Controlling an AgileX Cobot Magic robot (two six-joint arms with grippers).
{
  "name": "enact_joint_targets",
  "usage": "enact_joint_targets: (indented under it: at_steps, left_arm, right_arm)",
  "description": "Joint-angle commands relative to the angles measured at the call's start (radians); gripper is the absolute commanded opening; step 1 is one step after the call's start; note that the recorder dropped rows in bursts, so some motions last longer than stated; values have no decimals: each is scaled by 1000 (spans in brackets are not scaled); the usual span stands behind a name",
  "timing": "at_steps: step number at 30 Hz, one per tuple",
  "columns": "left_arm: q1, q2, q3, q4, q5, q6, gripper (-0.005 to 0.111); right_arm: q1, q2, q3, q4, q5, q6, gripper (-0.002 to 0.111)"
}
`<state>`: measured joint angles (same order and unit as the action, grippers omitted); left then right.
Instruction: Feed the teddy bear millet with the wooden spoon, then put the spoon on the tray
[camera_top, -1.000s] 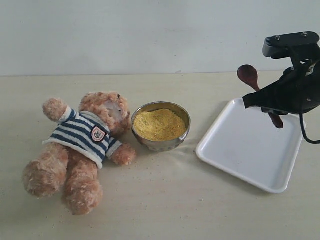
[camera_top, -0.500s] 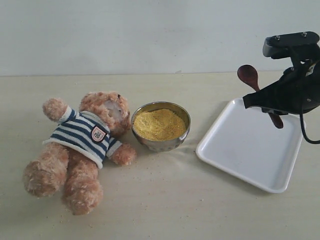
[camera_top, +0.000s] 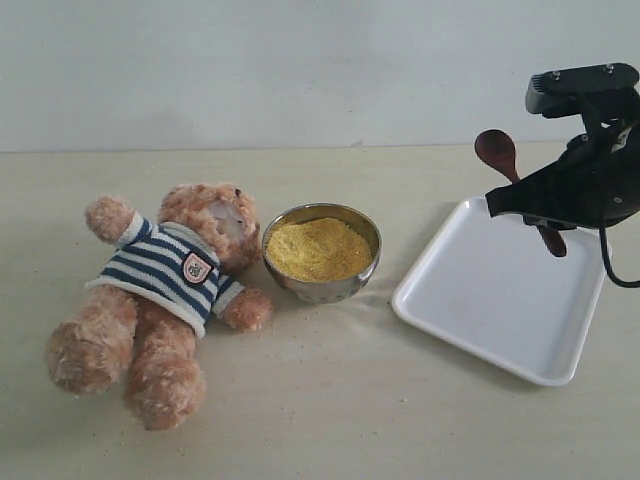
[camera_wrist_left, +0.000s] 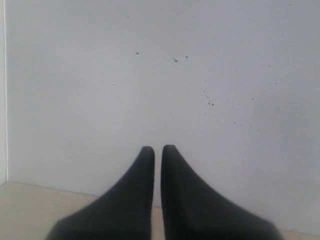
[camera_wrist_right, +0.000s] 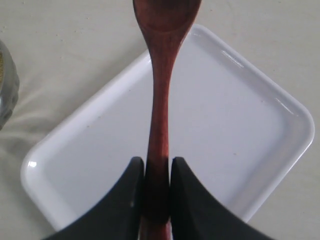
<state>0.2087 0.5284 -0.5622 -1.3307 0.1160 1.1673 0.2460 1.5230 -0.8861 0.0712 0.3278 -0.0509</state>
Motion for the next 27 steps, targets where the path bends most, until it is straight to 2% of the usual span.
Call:
enact_joint_targets:
  at_steps: [1, 8, 9, 11, 12, 15, 18, 23, 27]
  left_arm:
    - [-9, -3, 6, 5, -9, -10, 5]
    - [-9, -3, 8, 5, -12, -10, 5]
    - [-9, -3, 19, 59, -10, -10, 5]
    - [-9, -25, 38, 517, -3, -10, 5]
    - [-9, -56, 58, 811, 6, -8, 5]
    - [-9, -148, 123, 795, 6, -8, 5]
    - [-9, -314, 265, 788, 19, -8, 5]
    - [-9, -485, 422, 788, 23, -8, 5]
    - [-9, -528, 486, 788, 57, -8, 5]
  right_arm:
    - [-5, 1, 2, 2, 13, -11, 0]
    - [-5, 1, 2, 7, -18, -11, 0]
    - [-5, 1, 2, 12, -16, -11, 0]
    - [-5, 1, 2, 14, -25, -11, 0]
    - [-5, 1, 2, 14, -25, -11, 0]
    - [-5, 1, 2, 19, -24, -11, 0]
    - [-5, 1, 2, 21, -27, -11, 0]
    - [-5, 1, 2, 21, -10, -11, 0]
    - [-5, 1, 2, 21, -1, -11, 0]
